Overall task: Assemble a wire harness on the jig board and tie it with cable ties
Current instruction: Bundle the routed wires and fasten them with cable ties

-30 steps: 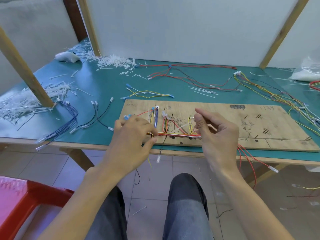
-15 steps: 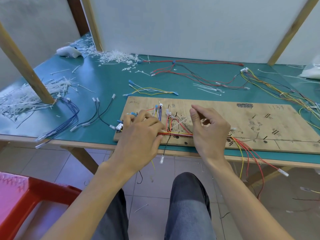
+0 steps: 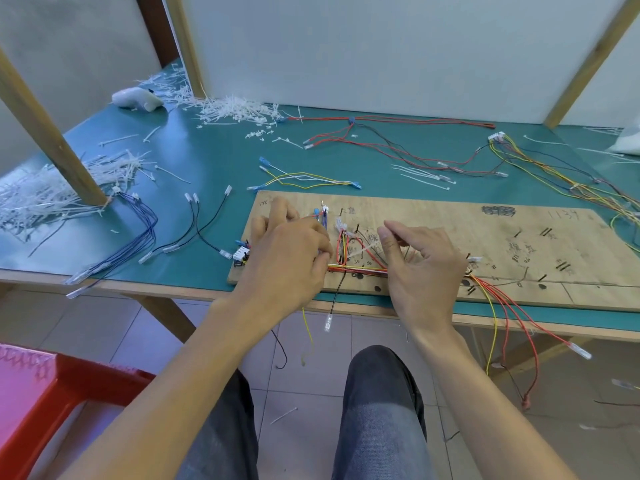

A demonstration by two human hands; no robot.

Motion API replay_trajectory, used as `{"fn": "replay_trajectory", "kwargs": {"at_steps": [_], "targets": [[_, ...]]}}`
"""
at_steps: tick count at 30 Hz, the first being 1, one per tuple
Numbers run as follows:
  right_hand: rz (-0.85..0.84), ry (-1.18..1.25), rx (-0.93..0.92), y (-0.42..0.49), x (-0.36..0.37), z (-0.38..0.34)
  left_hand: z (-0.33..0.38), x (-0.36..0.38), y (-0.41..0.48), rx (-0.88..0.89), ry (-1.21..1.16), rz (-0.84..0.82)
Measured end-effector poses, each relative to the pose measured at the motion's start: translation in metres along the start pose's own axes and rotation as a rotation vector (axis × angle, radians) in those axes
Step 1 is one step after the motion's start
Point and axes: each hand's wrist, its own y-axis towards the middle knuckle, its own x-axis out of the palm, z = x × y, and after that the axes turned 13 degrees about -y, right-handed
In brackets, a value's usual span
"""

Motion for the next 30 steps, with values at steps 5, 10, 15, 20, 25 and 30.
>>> {"fn": "replay_trajectory", "kwargs": {"at_steps": [5, 10, 15, 20, 25, 30], "targets": [[-0.021, 0.012, -0.010, 0.000, -0.001, 0.001, 0.003, 0.000, 0.017, -0.145, -0.065, -0.075], [-0.060, -0.014, -0.069, -0.002, 0.000, 0.000, 0.007, -0.004, 0.030, -0.194, -0.095, -0.147], [-0.035, 0.023, -0.064, -0.001, -0.002, -0.001, 0.011, -0.007, 0.044, -0.171, 0.014, -0.306], [-0.048, 0.021, -0.038, -0.002, -0.002, -0.002, 0.012, -0.001, 0.049, -0.145, 0.101, -0.397], [-0.030, 0.042, 0.051, -0.002, -0.002, -0.001, 0.009, 0.001, 0.049, -0.129, 0.104, -0.426], [-0.044, -0.020, 0.077, -0.002, -0.002, -0.002, 0.013, 0.000, 0.050, -0.130, 0.117, -0.460]]}}
